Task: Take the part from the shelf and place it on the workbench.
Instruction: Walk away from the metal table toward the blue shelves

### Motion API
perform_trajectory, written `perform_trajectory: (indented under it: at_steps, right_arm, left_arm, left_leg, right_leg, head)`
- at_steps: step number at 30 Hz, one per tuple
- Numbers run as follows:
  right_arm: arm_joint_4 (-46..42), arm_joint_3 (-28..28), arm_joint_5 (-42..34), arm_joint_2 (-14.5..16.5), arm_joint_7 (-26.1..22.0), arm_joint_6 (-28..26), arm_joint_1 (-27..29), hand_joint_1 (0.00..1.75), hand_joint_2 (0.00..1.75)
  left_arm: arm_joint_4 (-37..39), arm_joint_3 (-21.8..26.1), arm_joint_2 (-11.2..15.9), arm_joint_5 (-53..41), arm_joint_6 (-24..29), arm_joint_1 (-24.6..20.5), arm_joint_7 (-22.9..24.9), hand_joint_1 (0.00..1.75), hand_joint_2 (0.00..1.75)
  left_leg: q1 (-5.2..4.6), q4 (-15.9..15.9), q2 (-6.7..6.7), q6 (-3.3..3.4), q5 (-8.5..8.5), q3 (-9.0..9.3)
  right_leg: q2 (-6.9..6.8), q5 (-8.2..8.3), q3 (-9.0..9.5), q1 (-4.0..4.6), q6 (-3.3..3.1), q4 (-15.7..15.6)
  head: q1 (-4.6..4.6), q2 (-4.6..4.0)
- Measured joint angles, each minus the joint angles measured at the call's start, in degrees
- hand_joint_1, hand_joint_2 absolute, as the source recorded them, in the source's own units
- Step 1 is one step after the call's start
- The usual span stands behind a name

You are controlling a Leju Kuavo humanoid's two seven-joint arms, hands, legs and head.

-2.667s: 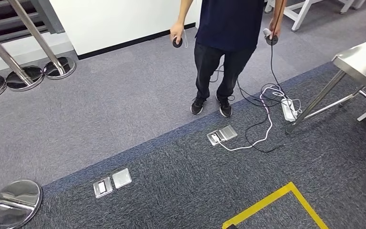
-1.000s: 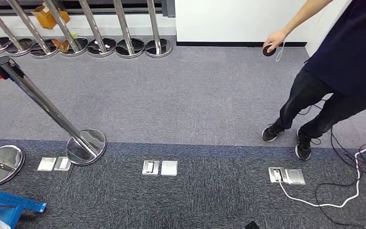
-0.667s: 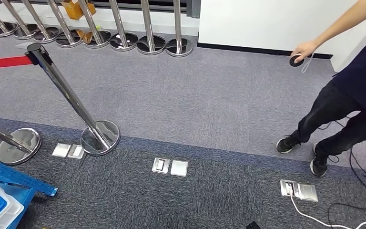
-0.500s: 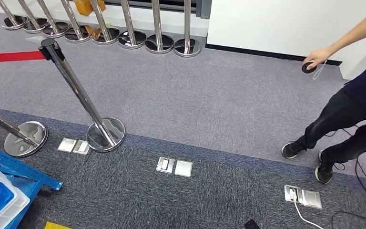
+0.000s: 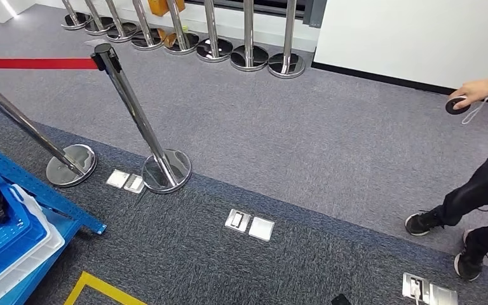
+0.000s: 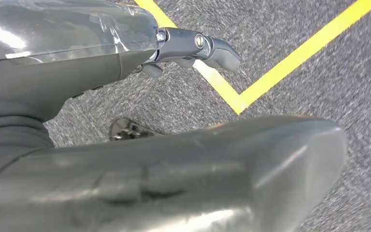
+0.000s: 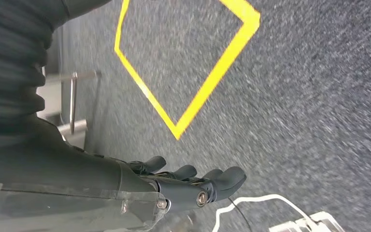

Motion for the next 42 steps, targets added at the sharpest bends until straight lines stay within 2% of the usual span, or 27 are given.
perform_trajectory:
  at_steps: [2, 3, 4, 5, 7, 9, 11, 12, 14, 16, 17, 18, 19, 20, 22, 23, 25, 27, 29, 31, 33, 34, 35, 36, 38, 40, 42]
  right_arm:
    - [0.0, 0.0, 0.1, -0.1, 0.0, 0.0, 0.1, 0.0, 1.75]
    - [0.0, 0.0, 0.1, -0.2, -0.1, 0.0, 0.1, 0.0, 1.75]
    - [0.0, 0.0, 0.1, -0.3, -0.2, 0.0, 0.1, 0.0, 1.75]
    - [0.0, 0.0, 0.1, -0.3, -0.3, 0.0, 0.0, 0.0, 1.75]
    - [0.0, 0.0, 0.1, -0.4, -0.4, 0.0, -0.1, 0.0, 1.75]
    - [0.0, 0.0, 0.2, -0.4, -0.5, 0.1, -0.2, 0.0, 1.75]
    - [-0.1, 0.1, 0.4, -0.4, -0.4, 0.2, -0.6, 0.0, 1.75]
    - [-0.1, 0.1, 0.5, -0.4, -0.4, 0.3, -0.8, 0.0, 1.75]
    - [-0.3, 0.2, 0.6, -0.5, -0.2, 0.4, -1.2, 0.0, 1.75]
    - [-0.3, 0.3, 0.6, -0.5, -0.1, 0.4, -1.1, 0.0, 1.75]
    - [-0.3, 0.4, 0.5, -0.5, -0.1, 0.4, -1.0, 0.0, 1.75]
    - [-0.3, 0.4, 0.5, -0.5, -0.1, 0.4, -0.8, 0.0, 1.75]
    - [-0.3, 0.4, 0.5, -0.5, -0.1, 0.4, -0.7, 0.0, 1.75]
    - [-0.3, 0.5, 0.4, -0.5, -0.1, 0.4, -0.6, 0.0, 1.75]
    - [-0.3, 0.5, 0.5, -0.5, -0.1, 0.4, -0.7, 0.0, 1.75]
    - [-0.3, 0.5, 0.5, -0.5, -0.1, 0.4, -0.7, 0.0, 1.75]
    - [-0.3, 0.5, 0.4, -0.5, -0.2, 0.4, -0.7, 0.0, 1.75]
    - [-0.3, 0.5, 0.3, -0.5, -0.3, 0.4, -0.5, 0.0, 1.75]
    - [-0.3, 0.5, 0.2, -0.5, -0.4, 0.4, -0.5, 0.0, 1.75]
    - [-0.3, 0.6, 0.2, -0.6, -0.5, 0.4, -0.4, 0.0, 1.75]
    - [-0.3, 0.6, 0.2, -0.6, -0.5, 0.4, -0.2, 0.0, 1.75]
    - [-0.3, 0.6, 0.1, -0.6, -0.5, 0.4, -0.2, 0.0, 1.75]
    - [-0.3, 0.6, 0.1, -0.6, -0.6, 0.4, -0.2, 0.0, 1.75]
    - [-0.3, 0.6, 0.1, -0.6, -0.6, 0.4, -0.2, 0.0, 1.75]
    - [-0.3, 0.7, 0.0, -0.6, -0.6, 0.4, -0.3, 0.0, 1.75]
    - [-0.3, 0.8, 0.0, -0.6, -0.6, 0.4, -0.3, 0.0, 1.75]
    - [-0.3, 1.0, 0.0, -0.5, -0.6, 0.4, -0.4, 0.0, 1.75]
  left_arm:
    - [0.0, 0.0, 0.0, 0.0, 0.0, 0.1, -0.2, 0.0, 0.0]
    - [-0.1, 0.0, 0.0, 0.0, 0.1, 0.3, -0.2, 0.0, 0.0]
    - [-0.1, 0.0, 0.0, 0.0, 0.1, 0.4, -0.3, 0.0, 0.0]
    - [-0.1, 0.0, 0.0, 0.1, 0.2, 0.5, -0.3, 0.0, 0.0]
    - [-0.2, 0.0, 0.0, 0.1, 0.2, 0.4, -0.3, 0.0, 0.0]
    - [-0.3, 0.0, 0.0, 0.1, 0.3, 0.2, -0.4, 0.0, 0.0]
    - [-0.3, 0.0, 0.0, 0.1, 0.3, 0.1, -0.3, 0.0, 0.0]
    - [-0.3, 0.0, 0.0, 0.1, 0.3, 0.0, -0.3, 0.0, 0.0]
    - [-0.3, 0.0, 0.0, 0.1, 0.2, -0.2, -0.3, 0.0, 0.0]
    - [-0.3, 0.0, -0.1, 0.1, 0.0, -0.5, -0.3, 0.0, 0.0]
    - [-0.3, 0.0, -0.2, 0.1, 0.0, -0.6, -0.3, 0.0, 0.0]
    - [-0.3, 0.0, -0.3, 0.1, -0.1, -0.6, -0.3, 0.0, 0.0]
    - [-0.3, 0.0, -0.4, 0.1, -0.1, -0.5, -0.3, 0.0, 0.0]
    - [-0.3, 0.0, -0.4, 0.1, -0.1, -0.5, -0.3, 0.0, 0.0]
    - [-0.3, 0.0, -0.5, 0.0, -0.1, -0.5, -0.3, 0.0, 0.0]
    - [-0.3, 0.0, -0.5, 0.0, -0.1, -0.5, -0.3, 0.0, 0.0]
    - [-0.3, 0.0, -0.5, 0.0, -0.1, -0.5, -0.3, 0.0, 0.0]
    - [-0.3, 0.0, -0.5, 0.0, -0.2, -0.4, -0.2, 0.0, 0.0]
    - [-0.3, 0.0, -0.5, 0.0, -0.3, -0.3, -0.2, 0.0, 0.0]
    - [-0.3, 0.0, -0.5, 0.0, -0.5, -0.3, -0.2, 0.0, 0.0]
    - [-0.3, 0.0, -0.5, 0.0, -0.7, -0.4, -0.2, 0.0, 0.0]
    - [-0.3, 0.0, -0.5, 0.0, -0.8, -0.4, -0.2, 0.0, 0.0]
    - [-0.3, 0.0, -0.5, 0.0, -0.9, -0.3, -0.2, 0.0, 0.0]
    - [-0.3, 0.0, -0.5, -0.1, -0.9, -0.2, -0.2, 0.0, 0.0]
    - [-0.3, 0.0, -0.5, -0.1, -0.9, -0.1, -0.2, 0.0, 0.0]
    - [-0.3, 0.0, -0.5, -0.1, -0.9, -0.2, -0.2, 0.0, 0.0]
    - [-0.3, 0.0, -0.5, -0.1, -0.9, -0.2, -0.2, 0.0, 0.0]
  left_leg:
    - [0.17, 6.7, 0.89, -0.2, -2.61, -3.32]
    - [0.2, 8.0, 0.99, -0.14, -2.62, -4.03]
    - [0.19, 7.2, 1.06, 0.04, -1.58, -3.67]
    - [0.11, 4.3, 1.31, 0.33, 0.28, -2.23]
    - [-0.43, -3.7, 3.2, 1.11, 3.53, 1.51]
    - [-1.14, -7.6, 4.6, 1.78, 4.36, 3.13]
    - [-1.45, -8.2, 3.83, 2.3, 4.5, 3.27]
    - [-1.38, -8.8, 3.39, 2.53, 4.74, 3.54]
    - [-1.03, -10.0, 2.53, 3.14, 5.32, 4.19]
    - [-0.91, -10.3, 1.54, 3.61, 5.47, 4.37]
    - [-0.91, -10.3, 0.92, 3.74, 5.44, 4.38]
    - [-0.9, -10.2, 0.21, 3.77, 5.38, 4.4]
    - [-0.84, -10.1, -0.51, 3.71, 5.3, 4.43]
    - [-0.73, -9.8, -1.23, 3.56, 5.17, 4.45]
    - [-0.41, -9.1, -2.47, 2.96, 4.66, 4.33]
    - [-0.38, -8.5, -3.02, 2.59, 4.34, 4.04]
    - [-0.4, -7.8, -4.0, 1.98, 4.11, 3.43]
    - [-0.28, -7.6, -4.92, 1.54, 4.14, 3.15]
    - [-0.28, -5.6, -3.34, 1.05, 3.0, 2.38]
    - [-0.28, 0.3, -0.39, 0.56, 0.1, -0.43]
    - [-0.08, 7.0, 0.74, 0.34, -2.33, -3.96]
    - [-0.03, 8.5, 0.89, 0.4, -2.42, -4.82]
    - [-0.05, 7.8, 0.98, 0.57, -1.5, -4.62]
    - [-0.13, 5.2, 1.16, 0.86, 0.25, -3.35]
    - [-0.58, -2.6, 2.95, 1.59, 3.72, 0.48]
    - [-1.42, -7.2, 4.9, 2.15, 4.82, 2.52]
    - [-1.98, -8.1, 4.68, 2.56, 4.75, 2.76]
  right_leg:
    - [-1.56, -0.16, 0.04, 0.3, -0.25, 0.0]
    - [-2.29, -0.25, 0.1, 0.42, -0.34, 0.0]
    - [-2.97, -0.37, 0.22, 0.51, -0.38, 0.0]
    - [-3.63, -0.52, 0.43, 0.57, -0.38, 0.0]
    - [-4.79, -0.87, 0.92, 0.69, -0.18, -0.1]
    - [-5.79, -1.11, 1.28, 0.75, 0.17, -0.2]
    - [-6.73, -1.19, 1.64, 0.71, 0.64, -0.6]
    - [-6.41, -1.42, 1.82, 0.59, 0.89, -0.5]
    - [-3.97, -3.21, 0.93, 0.47, 1.18, 2.1]
    - [-1.39, -6.43, -2.3, 0.38, 1.26, 8.7]
    - [-0.98, -7.64, -4.11, 0.38, 1.33, 12.1]
    - [-0.85, -7.8, -5.34, 0.34, 1.45, 14.0]
    - [-0.78, -6.77, -5.65, 0.28, 1.56, 13.8]
    - [-0.64, -4.75, -4.95, 0.19, 1.68, 11.5]
    - [1.04, -0.9, -2.25, -0.15, 2.0, 4.6]
    - [2.34, -0.04, -1.29, -0.33, 1.98, 2.1]
    - [3.85, -0.21, -0.91, -0.37, 1.63, 1.0]
    - [2.8, -0.06, -0.86, -0.27, 0.95, 0.8]
    - [1.58, 0.02, -0.56, -0.29, 0.41, 0.5]
    - [0.16, -0.03, -0.26, -0.11, 0.03, 0.3]
    - [-1.4, -0.26, -0.1, 0.19, -0.27, 0.2]
    - [-2.13, -0.41, 0.0, 0.3, -0.39, 0.2]
    - [-2.8, -0.58, 0.16, 0.39, -0.44, 0.2]
    - [-3.41, -0.77, 0.41, 0.45, -0.46, 0.2]
    - [-4.54, -1.2, 1.07, 0.49, -0.37, 0.1]
    - [-5.59, -1.52, 1.62, 0.54, -0.04, -0.2]
    - [-6.71, -1.69, 2.21, 0.6, 0.46, -0.6]
  head:
    - [-0.13, 0.0]
    - [-0.14, 0.0]
    - [-0.15, 0.0]
    - [-0.15, 0.0]
    - [-0.14, 0.0]
    - [-0.12, 0.0]
    - [-0.08, 0.0]
    - [-0.08, 0.0]
    - [-0.02, 0.0]
    - [0.13, 0.0]
    - [0.22, 0.0]
    - [0.3, 0.0]
    - [0.33, 0.0]
    - [0.37, 0.0]
    - [0.47, 0.0]
    - [0.56, 0.0]
    - [0.61, 0.0]
    - [0.54, 0.0]
    - [0.23, 0.0]
    - [-0.18, 0.0]
    - [-0.29, 0.0]
    - [-0.3, 0.0]
    - [-0.29, 0.0]
    - [-0.29, 0.0]
    - [-0.27, 0.0]
    - [-0.28, 0.0]
    - [-0.29, 0.0]
